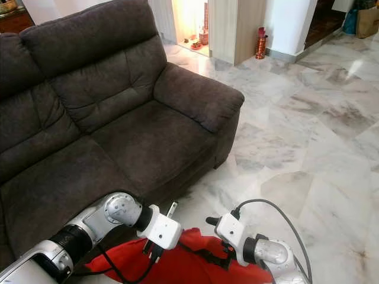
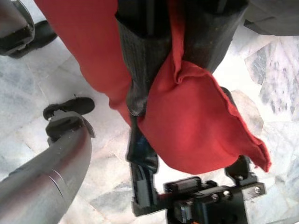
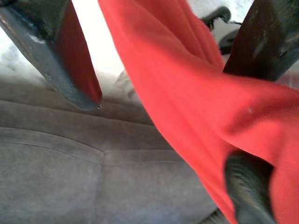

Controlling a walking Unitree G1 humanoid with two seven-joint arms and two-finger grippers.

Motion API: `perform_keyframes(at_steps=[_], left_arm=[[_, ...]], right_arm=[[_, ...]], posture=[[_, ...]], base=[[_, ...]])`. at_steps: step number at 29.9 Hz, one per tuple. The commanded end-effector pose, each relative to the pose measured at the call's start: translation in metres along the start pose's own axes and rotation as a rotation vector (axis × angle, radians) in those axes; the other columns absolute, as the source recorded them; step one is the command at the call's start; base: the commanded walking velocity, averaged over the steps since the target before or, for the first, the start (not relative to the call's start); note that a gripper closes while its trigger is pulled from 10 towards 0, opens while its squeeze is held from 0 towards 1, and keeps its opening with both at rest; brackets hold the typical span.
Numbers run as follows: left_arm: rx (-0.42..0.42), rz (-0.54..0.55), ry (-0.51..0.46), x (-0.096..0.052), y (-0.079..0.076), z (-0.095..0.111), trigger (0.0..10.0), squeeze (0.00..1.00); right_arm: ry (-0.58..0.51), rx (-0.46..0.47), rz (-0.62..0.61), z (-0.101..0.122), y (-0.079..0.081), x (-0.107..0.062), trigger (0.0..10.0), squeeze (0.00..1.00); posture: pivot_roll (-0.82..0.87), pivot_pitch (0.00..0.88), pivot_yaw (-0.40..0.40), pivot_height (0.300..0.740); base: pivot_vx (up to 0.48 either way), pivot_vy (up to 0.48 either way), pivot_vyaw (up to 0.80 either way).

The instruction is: Move the pillow to the sofa from floor

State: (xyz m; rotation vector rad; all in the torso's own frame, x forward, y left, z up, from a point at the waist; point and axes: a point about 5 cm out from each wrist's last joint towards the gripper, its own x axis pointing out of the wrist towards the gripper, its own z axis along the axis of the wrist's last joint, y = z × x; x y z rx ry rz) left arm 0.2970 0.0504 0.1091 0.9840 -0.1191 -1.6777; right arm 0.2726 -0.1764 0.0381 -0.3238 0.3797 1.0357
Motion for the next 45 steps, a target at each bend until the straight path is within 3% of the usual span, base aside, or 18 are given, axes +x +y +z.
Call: perform_keyframes(at_steps=[1, 6, 17, 22, 23, 24, 32, 45], left_arm=[[0.052, 0.044, -0.035, -0.007, 0.012, 0.010, 10.0, 0.00], [0.056, 0.050, -0.019, -0.008, 0.012, 0.008, 10.0, 0.00], [0.054, 0.043, -0.030, -0.007, 0.014, 0.012, 10.0, 0.00], [0.068, 0.037, -0.040, -0.006, 0.015, 0.015, 10.0, 0.00], [0.077, 0.037, -0.044, -0.006, 0.016, 0.018, 10.0, 0.00], [0.084, 0.038, -0.047, -0.006, 0.018, 0.019, 10.0, 0.00], [0.106, 0.041, -0.056, -0.006, 0.022, 0.024, 10.0, 0.00], [0.108, 0.040, -0.057, -0.005, 0.022, 0.026, 10.0, 0.00]], right_arm=[[-0.048, 0.029, 0.040, 0.005, 0.003, 0.003, 10.0, 0.00], [-0.016, 0.030, 0.140, 0.004, 0.006, 0.000, 10.0, 0.00], [-0.061, 0.048, 0.127, 0.012, 0.003, 0.009, 10.0, 0.00], [-0.042, 0.056, 0.189, 0.011, 0.008, 0.014, 10.0, 0.00], [-0.010, 0.045, 0.214, 0.008, 0.011, 0.015, 6.3, 0.00], [0.007, 0.032, 0.224, 0.007, 0.012, 0.015, 0.2, 0.00], [0.122, 0.007, 0.221, -0.007, 0.012, 0.013, 0.0, 0.00], [0.027, 0.008, 0.099, 0.005, 0.000, 0.017, 0.0, 0.00]], posture=[[0.00, 0.120, 0.134, 0.740], [0.00, 0.120, 0.134, 0.740], [0.00, 0.115, 0.135, 0.740], [0.01, 0.108, 0.133, 0.740], [0.01, 0.107, 0.131, 0.740], [0.01, 0.107, 0.131, 0.740], [0.02, 0.103, 0.131, 0.740], [0.02, 0.098, 0.126, 0.740]], base=[[0.000, 0.000, 0.00], [0.000, 0.000, 0.00], [0.000, 0.000, 0.00], [0.000, 0.000, 0.00], [0.000, 0.000, 0.00], [0.000, 0.000, 0.00], [0.000, 0.000, 0.00], [0.000, 0.000, 0.00]])
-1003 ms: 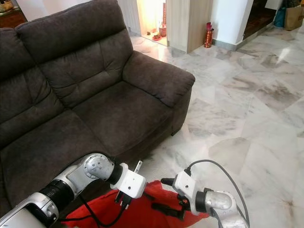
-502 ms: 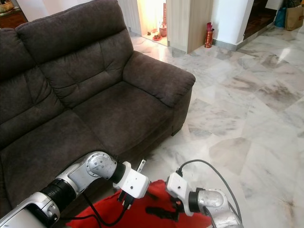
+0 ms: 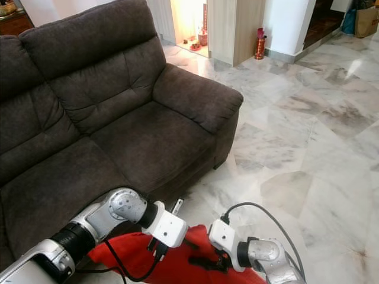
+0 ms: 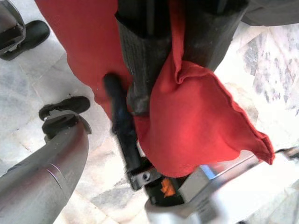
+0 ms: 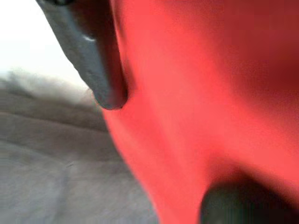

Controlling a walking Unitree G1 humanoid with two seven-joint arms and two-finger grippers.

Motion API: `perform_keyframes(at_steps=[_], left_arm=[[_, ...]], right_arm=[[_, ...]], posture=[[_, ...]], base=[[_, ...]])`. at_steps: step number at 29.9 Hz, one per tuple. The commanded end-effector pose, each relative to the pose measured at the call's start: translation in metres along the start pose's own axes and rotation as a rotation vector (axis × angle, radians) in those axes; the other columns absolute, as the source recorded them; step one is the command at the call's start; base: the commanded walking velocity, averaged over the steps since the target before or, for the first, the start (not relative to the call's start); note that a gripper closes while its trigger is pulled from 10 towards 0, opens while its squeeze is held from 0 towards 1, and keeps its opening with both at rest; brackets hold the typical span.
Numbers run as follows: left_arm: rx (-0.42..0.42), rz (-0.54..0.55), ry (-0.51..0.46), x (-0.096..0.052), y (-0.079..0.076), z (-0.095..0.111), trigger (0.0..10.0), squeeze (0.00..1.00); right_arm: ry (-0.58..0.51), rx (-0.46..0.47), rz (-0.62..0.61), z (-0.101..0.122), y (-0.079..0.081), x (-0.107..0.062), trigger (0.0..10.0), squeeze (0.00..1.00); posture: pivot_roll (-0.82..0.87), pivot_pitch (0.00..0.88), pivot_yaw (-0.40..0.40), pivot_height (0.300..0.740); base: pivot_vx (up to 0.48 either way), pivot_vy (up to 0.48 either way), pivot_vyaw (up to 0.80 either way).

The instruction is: Move the pillow to the sofa from floor

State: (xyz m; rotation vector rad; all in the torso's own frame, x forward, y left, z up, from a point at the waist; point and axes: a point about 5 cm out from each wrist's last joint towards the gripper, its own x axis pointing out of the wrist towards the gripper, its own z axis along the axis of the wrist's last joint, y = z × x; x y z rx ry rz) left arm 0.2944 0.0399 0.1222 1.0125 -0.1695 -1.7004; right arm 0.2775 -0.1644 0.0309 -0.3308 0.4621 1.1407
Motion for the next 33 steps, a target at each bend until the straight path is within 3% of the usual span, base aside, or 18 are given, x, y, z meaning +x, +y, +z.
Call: perform_keyframes(at_steps=[1, 19, 33], left_arm=[[0.058, 0.046, -0.037, -0.007, 0.013, 0.011, 10.0, 0.00], [0.061, 0.040, -0.031, -0.006, 0.010, 0.012, 10.0, 0.00], [0.047, 0.060, -0.022, -0.002, 0.009, 0.013, 10.0, 0.00]], right_arm=[[-0.037, -0.003, -0.020, 0.006, -0.003, 0.002, 0.0, 0.00], [-0.127, 0.034, -0.065, 0.014, -0.012, -0.005, 0.0, 0.00], [-0.107, 0.034, -0.048, 0.012, -0.012, -0.006, 0.0, 0.00]], posture=[[0.02, 0.098, 0.126, 0.740], [0.01, 0.097, 0.111, 0.740], [0.01, 0.098, 0.094, 0.740]], base=[[0.000, 0.000, 0.00], [0.000, 0.000, 0.00], [0.000, 0.000, 0.00]])
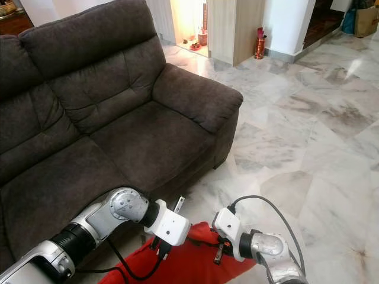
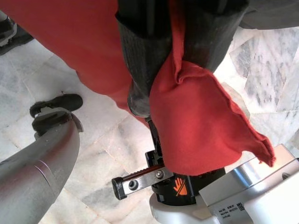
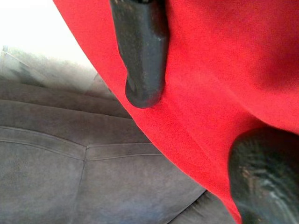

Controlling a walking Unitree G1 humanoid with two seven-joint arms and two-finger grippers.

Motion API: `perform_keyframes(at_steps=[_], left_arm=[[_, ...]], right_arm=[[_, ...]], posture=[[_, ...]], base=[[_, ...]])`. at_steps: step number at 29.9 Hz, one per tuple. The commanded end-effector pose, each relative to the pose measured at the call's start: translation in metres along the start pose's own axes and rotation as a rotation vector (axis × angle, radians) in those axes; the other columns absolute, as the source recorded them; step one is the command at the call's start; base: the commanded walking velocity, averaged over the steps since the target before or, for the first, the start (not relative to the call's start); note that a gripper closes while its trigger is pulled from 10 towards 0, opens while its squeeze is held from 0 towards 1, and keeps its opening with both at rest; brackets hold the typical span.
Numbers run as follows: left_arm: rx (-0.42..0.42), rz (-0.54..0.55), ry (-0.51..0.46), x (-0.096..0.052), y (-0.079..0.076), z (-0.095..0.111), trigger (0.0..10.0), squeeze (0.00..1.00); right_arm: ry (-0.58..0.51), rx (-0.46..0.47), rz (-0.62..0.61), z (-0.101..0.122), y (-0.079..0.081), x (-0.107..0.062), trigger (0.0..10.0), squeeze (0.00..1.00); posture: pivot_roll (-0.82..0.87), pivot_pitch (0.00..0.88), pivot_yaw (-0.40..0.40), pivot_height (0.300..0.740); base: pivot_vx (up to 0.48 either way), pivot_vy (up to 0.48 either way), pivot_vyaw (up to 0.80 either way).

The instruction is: Move the pillow to the sofa from floor

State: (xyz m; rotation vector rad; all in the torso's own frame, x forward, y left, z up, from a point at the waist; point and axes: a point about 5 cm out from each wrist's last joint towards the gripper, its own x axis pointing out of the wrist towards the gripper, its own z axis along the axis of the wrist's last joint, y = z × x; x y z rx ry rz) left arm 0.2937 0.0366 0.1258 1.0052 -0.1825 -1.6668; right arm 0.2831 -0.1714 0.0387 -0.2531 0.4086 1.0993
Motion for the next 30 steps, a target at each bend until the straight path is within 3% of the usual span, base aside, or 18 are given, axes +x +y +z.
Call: perform_keyframes(at_steps=[1, 10, 30], left_arm=[[0.049, 0.025, -0.026, -0.0025, 0.0065, 0.0095, 10.0, 0.00], [0.012, 0.060, 0.008, -0.0011, 0.0037, 0.0061, 10.0, 0.00], [-0.002, 0.081, -0.018, 0.0068, 0.0009, 0.0132, 10.0, 0.00]], right_arm=[[-0.028, -0.011, -0.007, 0.0079, -0.0036, 0.0021, 0.0, 0.00], [-0.073, -0.012, -0.040, 0.0158, -0.0058, 0.0053, 0.0, 0.00], [-0.044, -0.021, -0.052, 0.0110, -0.0041, 0.0093, 0.0, 0.00]], posture=[[0.01, 0.098, 0.094, 0.740], [0.01, 0.091, 0.090, 0.740], [0.01, 0.047, 0.071, 0.740]], base=[[0.000, 0.000, 0.00], [0.000, 0.000, 0.00], [0.000, 0.000, 0.00]])
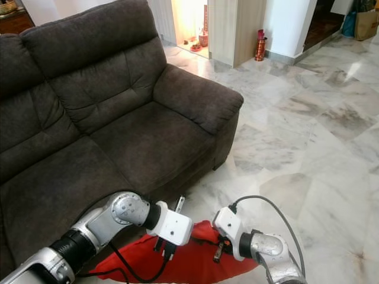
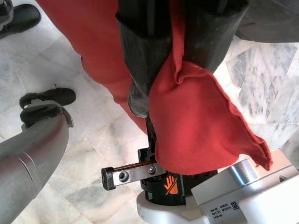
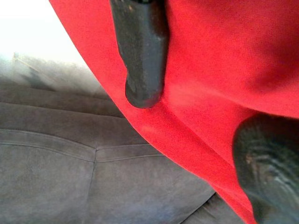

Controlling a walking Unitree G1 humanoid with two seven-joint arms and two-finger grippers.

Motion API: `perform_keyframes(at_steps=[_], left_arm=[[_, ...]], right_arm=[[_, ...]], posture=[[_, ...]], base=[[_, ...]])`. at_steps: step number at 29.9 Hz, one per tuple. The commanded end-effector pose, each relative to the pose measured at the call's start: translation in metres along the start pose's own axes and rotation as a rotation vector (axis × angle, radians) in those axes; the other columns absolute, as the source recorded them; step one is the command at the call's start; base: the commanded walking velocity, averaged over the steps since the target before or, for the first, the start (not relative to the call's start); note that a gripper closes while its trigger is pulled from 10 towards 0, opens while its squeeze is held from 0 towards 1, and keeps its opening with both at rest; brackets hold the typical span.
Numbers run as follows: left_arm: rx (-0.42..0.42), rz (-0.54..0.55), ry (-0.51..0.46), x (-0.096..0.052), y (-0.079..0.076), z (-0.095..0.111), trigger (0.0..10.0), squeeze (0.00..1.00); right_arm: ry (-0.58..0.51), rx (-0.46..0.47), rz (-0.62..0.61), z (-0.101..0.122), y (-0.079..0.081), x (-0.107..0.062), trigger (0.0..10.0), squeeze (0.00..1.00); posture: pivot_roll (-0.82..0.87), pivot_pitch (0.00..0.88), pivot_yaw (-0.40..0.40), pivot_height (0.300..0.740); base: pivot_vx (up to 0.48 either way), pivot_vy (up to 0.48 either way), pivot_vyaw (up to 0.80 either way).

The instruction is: Move the pillow to the sofa from floor

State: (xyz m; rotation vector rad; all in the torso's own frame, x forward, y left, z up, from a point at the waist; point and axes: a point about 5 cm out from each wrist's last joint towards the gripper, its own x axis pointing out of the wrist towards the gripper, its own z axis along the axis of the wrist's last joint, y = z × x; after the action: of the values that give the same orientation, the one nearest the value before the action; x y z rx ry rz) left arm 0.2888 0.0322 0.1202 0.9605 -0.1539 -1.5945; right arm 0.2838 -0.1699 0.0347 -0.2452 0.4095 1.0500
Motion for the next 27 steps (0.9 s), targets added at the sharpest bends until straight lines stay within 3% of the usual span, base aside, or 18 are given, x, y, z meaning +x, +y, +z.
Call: perform_keyframes(at_steps=[1, 10, 11, 12, 21, 27], left_arm=[[0.056, 0.015, -0.036, 0.000, 0.006, 0.012, 10.0, 0.00], [0.065, 0.036, -0.031, 0.000, 0.012, 0.013, 10.0, 0.00], [0.054, 0.046, -0.037, 0.000, 0.013, 0.014, 10.0, 0.24], [0.039, 0.052, -0.039, -0.001, 0.014, 0.013, 10.0, 1.00], [0.035, 0.077, -0.029, -0.004, 0.015, 0.011, 10.0, 1.00], [-0.015, 0.139, -0.057, -0.015, 0.027, 0.012, 10.0, 1.00]], right_arm=[[-0.044, -0.041, -0.011, 0.015, -0.004, 0.007, 0.0, 0.00], [-0.050, -0.051, -0.038, 0.020, -0.008, 0.010, 0.0, 0.00], [-0.049, -0.054, -0.041, 0.020, -0.008, 0.010, 0.0, 0.00], [-0.048, -0.055, -0.042, 0.020, -0.009, 0.009, 0.0, 0.00], [-0.024, -0.076, -0.123, 0.019, -0.017, 0.005, 0.0, 0.00], [-0.021, -0.072, -0.138, 0.018, -0.018, 0.003, 0.0, 0.00]], posture=[[0.01, 0.045, 0.071, 0.740], [0.01, 0.031, 0.074, 0.740], [0.01, 0.032, 0.073, 0.740], [0.01, 0.033, 0.072, 0.740], [0.02, 0.059, 0.071, 0.740], [0.02, 0.079, 0.073, 0.740]], base=[[0.000, 0.000, 0.00], [0.000, 0.000, 0.00], [0.000, 0.000, 0.00], [0.000, 0.000, 0.00], [0.000, 0.000, 0.00], [0.000, 0.000, 0.00]])
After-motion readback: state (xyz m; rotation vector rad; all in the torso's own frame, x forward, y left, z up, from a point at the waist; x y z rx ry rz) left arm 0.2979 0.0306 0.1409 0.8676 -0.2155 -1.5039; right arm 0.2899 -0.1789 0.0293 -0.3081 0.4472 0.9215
